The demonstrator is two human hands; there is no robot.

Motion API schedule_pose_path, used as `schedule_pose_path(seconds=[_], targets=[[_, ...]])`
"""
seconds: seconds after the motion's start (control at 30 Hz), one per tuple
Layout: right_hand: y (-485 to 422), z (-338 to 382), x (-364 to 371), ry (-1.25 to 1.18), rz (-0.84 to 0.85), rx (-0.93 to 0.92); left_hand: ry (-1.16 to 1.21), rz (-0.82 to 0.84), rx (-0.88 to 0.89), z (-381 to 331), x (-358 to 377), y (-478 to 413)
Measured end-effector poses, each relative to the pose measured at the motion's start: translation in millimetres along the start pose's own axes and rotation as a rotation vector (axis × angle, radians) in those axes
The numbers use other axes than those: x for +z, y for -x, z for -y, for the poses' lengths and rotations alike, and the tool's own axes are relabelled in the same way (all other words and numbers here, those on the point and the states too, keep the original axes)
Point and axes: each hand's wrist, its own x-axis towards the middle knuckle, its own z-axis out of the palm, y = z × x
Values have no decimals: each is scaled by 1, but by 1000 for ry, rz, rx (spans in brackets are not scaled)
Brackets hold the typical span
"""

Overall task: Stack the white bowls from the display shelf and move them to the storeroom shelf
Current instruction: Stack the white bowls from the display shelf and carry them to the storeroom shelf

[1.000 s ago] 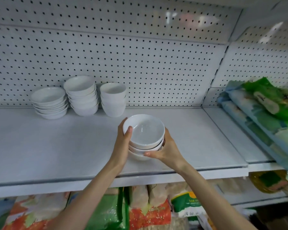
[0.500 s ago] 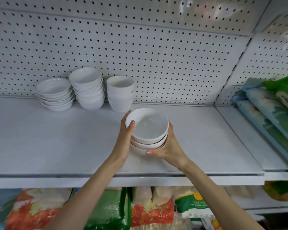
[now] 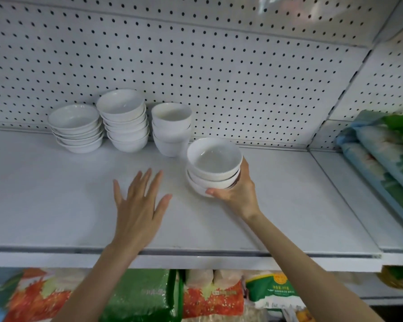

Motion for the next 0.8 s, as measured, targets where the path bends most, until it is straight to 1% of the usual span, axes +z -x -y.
schedule_pose_path(seconds=[0.03, 0.13, 0.23, 0.37, 0.57, 0.7, 0.77, 0.8], targets=[[-12, -2, 1, -6, -21, -1, -55, 64, -8, 2, 0, -1], [-48, -7, 3, -26, -73, 6, -73, 267, -102, 1, 4, -8], [-75, -13, 5, -21, -97, 2, -107, 374, -132, -1, 8, -13], [-97, -21, 8, -35, -72, -19, -126, 377, -136, 0, 9, -12], [-114, -23, 15, -21, -47, 5, -133, 356, -130, 0, 9, -13], [-120, -15, 17, 52, -39, 112, -106, 352, -128, -1, 6, -15], [-115, -9, 15, 119, -37, 179, -27, 325, -153, 0, 5, -17], [-108, -5, 13, 171, -48, 176, 9, 299, -165, 2, 3, -17]])
